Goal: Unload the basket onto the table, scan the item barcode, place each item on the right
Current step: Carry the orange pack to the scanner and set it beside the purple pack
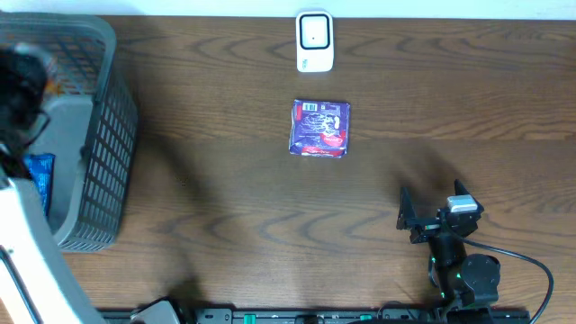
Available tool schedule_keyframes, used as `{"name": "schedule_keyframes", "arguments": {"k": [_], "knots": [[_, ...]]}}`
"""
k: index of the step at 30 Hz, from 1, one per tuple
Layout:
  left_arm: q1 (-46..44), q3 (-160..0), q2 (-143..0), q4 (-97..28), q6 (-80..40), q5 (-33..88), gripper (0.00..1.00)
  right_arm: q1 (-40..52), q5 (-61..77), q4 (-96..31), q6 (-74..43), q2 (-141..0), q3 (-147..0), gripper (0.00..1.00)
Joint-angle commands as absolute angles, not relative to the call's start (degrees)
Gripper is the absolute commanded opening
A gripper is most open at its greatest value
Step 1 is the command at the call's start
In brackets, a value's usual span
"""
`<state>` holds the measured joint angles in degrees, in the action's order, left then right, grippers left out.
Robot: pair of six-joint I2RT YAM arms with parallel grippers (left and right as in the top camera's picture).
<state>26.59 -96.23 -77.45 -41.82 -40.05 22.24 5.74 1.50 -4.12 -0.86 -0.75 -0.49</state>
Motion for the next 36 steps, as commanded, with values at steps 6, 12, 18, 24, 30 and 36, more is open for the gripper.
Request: {"name": "schedule_keyframes", "arguments": {"k": [6, 12, 18, 24, 30, 36], "knots": [[1.85, -96.88, -76.49, -38.94, -28.64, 23.42, 0.08, 5.23, 1.17, -4.29, -1.65, -0.71, -0.32, 0.99], [-12.40, -96.86, -81.84, -39.86, -17.32, 9.26, 0.08, 5.23, 1.17, -4.29, -1.65, -0.71, -0.32, 0.99], [-19.77, -96.84, -91.05, -39.94, -9.15, -0.05, 0.08, 5.23, 1.17, -4.29, -1.65, -0.71, -0.32, 0.99], [-22.06, -96.82, -101.60, -42.70, -7.11, -3.14, 0.07, 5.23, 1.17, -4.29, -1.65, -0.71, -0.32, 0.99], [-22.44, -96.82, -111.46, -45.65, -7.55, -2.90, 0.07, 5.23, 1.17, -4.29, -1.65, -0.71, -0.32, 0.99], [-23.77, -96.82, -117.84, -46.19, -8.08, 1.34, 0.13, 5.23, 1.17, -4.27, -1.65, -0.71, -0.32, 0.99]]}}
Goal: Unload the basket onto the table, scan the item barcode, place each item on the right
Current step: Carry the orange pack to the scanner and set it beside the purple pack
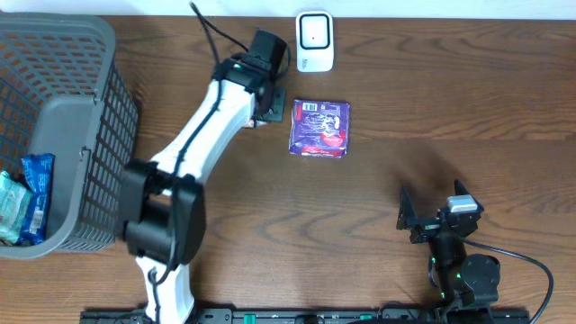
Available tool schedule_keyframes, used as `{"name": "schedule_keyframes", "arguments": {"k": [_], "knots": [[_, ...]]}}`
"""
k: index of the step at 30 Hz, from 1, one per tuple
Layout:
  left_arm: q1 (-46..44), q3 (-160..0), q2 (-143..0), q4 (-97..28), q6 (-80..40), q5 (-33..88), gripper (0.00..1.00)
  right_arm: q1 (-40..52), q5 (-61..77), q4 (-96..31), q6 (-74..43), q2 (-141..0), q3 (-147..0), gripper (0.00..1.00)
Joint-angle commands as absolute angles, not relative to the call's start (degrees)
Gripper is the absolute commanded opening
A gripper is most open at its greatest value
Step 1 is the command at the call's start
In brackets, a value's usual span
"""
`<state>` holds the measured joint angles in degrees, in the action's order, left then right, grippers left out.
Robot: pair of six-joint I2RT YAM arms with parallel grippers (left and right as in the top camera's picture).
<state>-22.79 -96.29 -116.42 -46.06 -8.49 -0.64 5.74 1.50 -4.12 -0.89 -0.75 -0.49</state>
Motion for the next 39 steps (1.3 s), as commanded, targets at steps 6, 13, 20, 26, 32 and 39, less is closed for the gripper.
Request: {"name": "schedule_keyframes", "arguments": {"k": [6, 13, 20, 26, 32, 39], "knots": [[-25.34, -96.84, -119.46, -46.22, -8.86, 1.32, 0.48, 5.23, 1.17, -4.29, -1.65, -0.71, -0.32, 0.99], [-24.86, -98.39, -115.13, -46.17, -8.73, 0.34, 0.62, 5.23, 1.17, -4.29, -1.65, -0.71, -0.32, 0.99], [-20.34, -102.78, -103.88, -44.75, -8.58, -7.42, 0.63, 5.23, 1.17, -4.29, -1.65, -0.71, -0.32, 0.99], [-9.39, -102.78, -93.38, -40.38, -8.60, -19.99, 0.70, 5.23, 1.17, -4.29, -1.65, -0.71, -0.32, 0.99], [7.53, -102.72, -91.42, -43.03, -8.62, -25.45, 0.70, 5.23, 1.17, -4.29, -1.65, -0.71, -0.32, 0.99], [22.11, -102.30, -95.15, -54.89, -8.99, -25.54, 0.71, 5.23, 1.17, -4.29, -1.65, -0.71, -0.32, 0.99]]}}
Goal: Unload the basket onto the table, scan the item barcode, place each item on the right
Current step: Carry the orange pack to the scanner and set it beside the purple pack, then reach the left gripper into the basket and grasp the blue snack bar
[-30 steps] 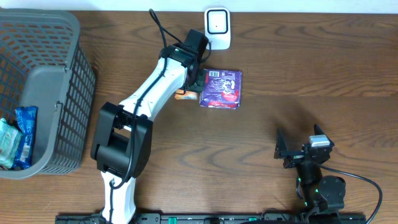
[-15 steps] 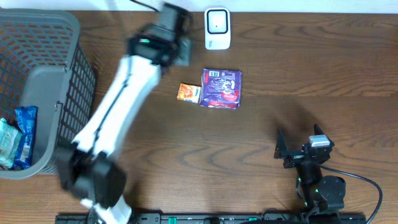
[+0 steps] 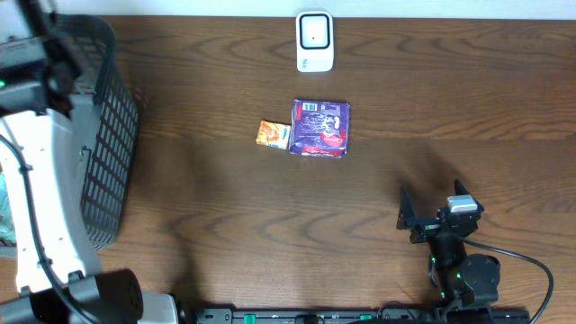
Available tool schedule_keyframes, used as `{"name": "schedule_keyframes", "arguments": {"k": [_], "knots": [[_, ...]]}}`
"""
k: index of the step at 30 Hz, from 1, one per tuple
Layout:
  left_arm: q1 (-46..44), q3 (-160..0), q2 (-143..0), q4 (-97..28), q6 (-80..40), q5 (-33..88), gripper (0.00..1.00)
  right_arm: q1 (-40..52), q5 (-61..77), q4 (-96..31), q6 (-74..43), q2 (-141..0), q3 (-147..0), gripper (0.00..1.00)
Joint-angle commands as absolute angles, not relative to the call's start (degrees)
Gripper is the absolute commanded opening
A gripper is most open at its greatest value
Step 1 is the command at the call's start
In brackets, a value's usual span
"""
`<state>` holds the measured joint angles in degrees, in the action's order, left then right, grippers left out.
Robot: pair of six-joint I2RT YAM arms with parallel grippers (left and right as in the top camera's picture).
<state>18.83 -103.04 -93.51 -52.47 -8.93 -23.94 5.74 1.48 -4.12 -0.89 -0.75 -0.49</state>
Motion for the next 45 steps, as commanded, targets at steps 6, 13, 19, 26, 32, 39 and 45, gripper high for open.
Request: {"name": "schedule_keyframes", "arguments": {"k": [6, 13, 19, 26, 32, 39, 45], "knots": [[28.10, -98.21, -98.24, -59.35, -12.16, -25.56, 0.70, 5.23, 1.17, -4.29, -1.65, -0.71, -0.32, 0.99], [31.31, -91.09, -100.57, -58.17, -12.36, -25.56, 0.71, 5.23, 1.17, -4.29, -1.65, -0.71, -0.32, 0.99], [32.95, -86.94, -103.00, -52.56, -12.32, -25.06, 0.70, 5.23, 1.17, -4.29, -1.65, -0.71, -0.32, 0.99], [33.36, -85.58, -107.33, -49.76, -12.29, -21.85, 0.70, 5.23, 1.17, -4.29, -1.65, -0.71, -0.32, 0.99], [33.47, -85.58, -112.20, -48.49, -12.29, -21.87, 0.70, 5.23, 1.17, -4.29, -1.65, -0.71, -0.32, 0.99], [33.74, -85.58, -116.38, -45.89, -12.05, -21.91, 0.70, 5.23, 1.17, -4.29, -1.65, -0.71, -0.32, 0.99], [35.24, -85.58, -116.81, -43.38, -9.91, -21.89, 0.70, 5.23, 1.17, -4.29, -1.65, -0.71, -0.32, 0.99]]}}
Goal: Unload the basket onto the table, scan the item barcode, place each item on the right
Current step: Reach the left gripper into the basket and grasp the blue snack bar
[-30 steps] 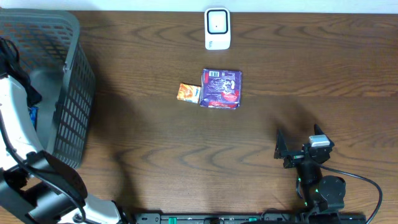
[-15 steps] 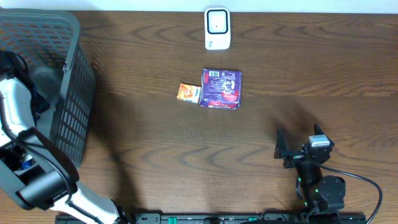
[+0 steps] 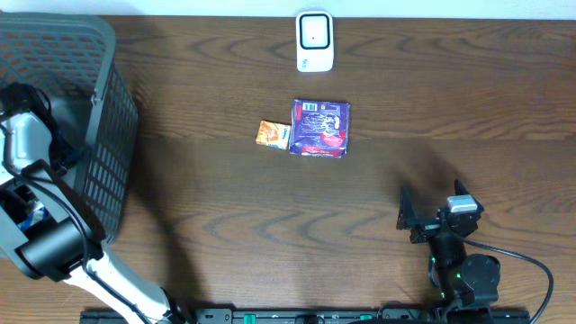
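The white barcode scanner (image 3: 314, 40) stands at the far middle of the table. Below it lies a purple packet (image 3: 319, 129), barcode end toward the scanner, with a small orange packet (image 3: 274, 134) touching its left side. My left arm (image 3: 25, 148) reaches down into the grey basket (image 3: 112, 135); its fingers are hidden there. My right gripper (image 3: 432, 214) rests open and empty near the front right, well away from both packets.
The mesh basket fills the left edge of the table, and a bit of blue packaging (image 3: 32, 212) shows inside it beside the arm. The right arm's base and cable (image 3: 526, 261) sit at the front right.
My left arm was over the basket's far left corner; now it sits lower inside the basket. Both packets, the scanner and the right arm have not moved.
At first only the purple packet lay under the scanner, with my left arm at the basket. Then the left arm stretched out just left of that packet. After that an orange packet lay there and the arm was back at the basket, where it is now.
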Available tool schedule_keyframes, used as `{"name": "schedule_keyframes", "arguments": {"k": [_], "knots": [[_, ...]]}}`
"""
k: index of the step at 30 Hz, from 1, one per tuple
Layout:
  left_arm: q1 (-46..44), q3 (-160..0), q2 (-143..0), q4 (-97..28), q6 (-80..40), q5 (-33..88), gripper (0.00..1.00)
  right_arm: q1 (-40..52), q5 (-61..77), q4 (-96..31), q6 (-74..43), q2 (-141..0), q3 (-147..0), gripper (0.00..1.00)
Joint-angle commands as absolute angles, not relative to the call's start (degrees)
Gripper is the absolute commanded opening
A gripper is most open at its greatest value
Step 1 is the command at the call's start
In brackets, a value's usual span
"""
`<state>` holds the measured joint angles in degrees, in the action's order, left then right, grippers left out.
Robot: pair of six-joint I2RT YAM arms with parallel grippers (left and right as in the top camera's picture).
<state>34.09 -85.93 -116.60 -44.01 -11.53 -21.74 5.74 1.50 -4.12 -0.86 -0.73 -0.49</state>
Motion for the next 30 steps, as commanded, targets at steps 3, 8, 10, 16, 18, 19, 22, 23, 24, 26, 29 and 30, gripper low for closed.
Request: {"name": "schedule_keyframes", "arguments": {"k": [3, 8, 10, 16, 18, 19, 22, 23, 24, 26, 29, 30], "knots": [[36.29, -85.58, -116.81, -42.83, -9.61, -20.75, 0.70, 5.23, 1.17, -4.29, -1.65, -0.71, -0.32, 0.99], [37.89, -84.58, -116.84, -41.17, -4.64, -8.97, 0.70, 5.23, 1.17, -4.29, -1.65, -0.71, -0.32, 0.99], [38.09, -84.14, -116.84, -41.15, -4.67, -9.08, 0.70, 5.23, 1.17, -4.29, -1.65, -0.71, -0.32, 0.99], [38.24, -80.66, -116.84, -39.46, -4.71, -8.99, 0.69, 5.23, 1.17, -4.29, -1.65, -0.71, -0.32, 0.99], [38.24, -79.29, -116.84, -38.68, -4.71, -8.99, 0.66, 5.23, 1.17, -4.29, -1.65, -0.71, -0.32, 0.99], [38.24, -78.63, -116.84, -38.30, -4.71, -8.99, 0.63, 5.23, 1.17, -4.29, -1.65, -0.71, -0.32, 0.99], [38.24, -77.69, -116.84, -38.04, -4.71, -8.97, 0.36, 5.23, 1.17, -4.29, -1.65, -0.71, -0.32, 0.99], [38.24, -77.69, -116.84, -38.04, -4.73, -8.97, 0.28, 5.23, 1.17, -4.29, -1.65, -0.71, -0.32, 0.99], [38.24, -77.69, -116.81, -38.04, -4.73, -8.97, 0.19, 5.23, 1.17, -4.29, -1.65, -0.71, -0.32, 0.99], [38.17, -77.73, -116.68, -38.44, -4.75, -8.93, 0.08, 5.23, 1.17, -4.29, -1.65, -0.71, -0.32, 0.99], [38.17, -77.84, -116.18, -39.35, -4.80, -7.25, 0.08, 5.23, 1.17, -4.29, -1.65, -0.71, -0.32, 0.99], [38.17, -78.02, -115.81, -39.64, -4.78, -5.56, 0.07, 5.23, 1.17, -4.27, -1.65, -0.71, -0.32, 0.99]]}}
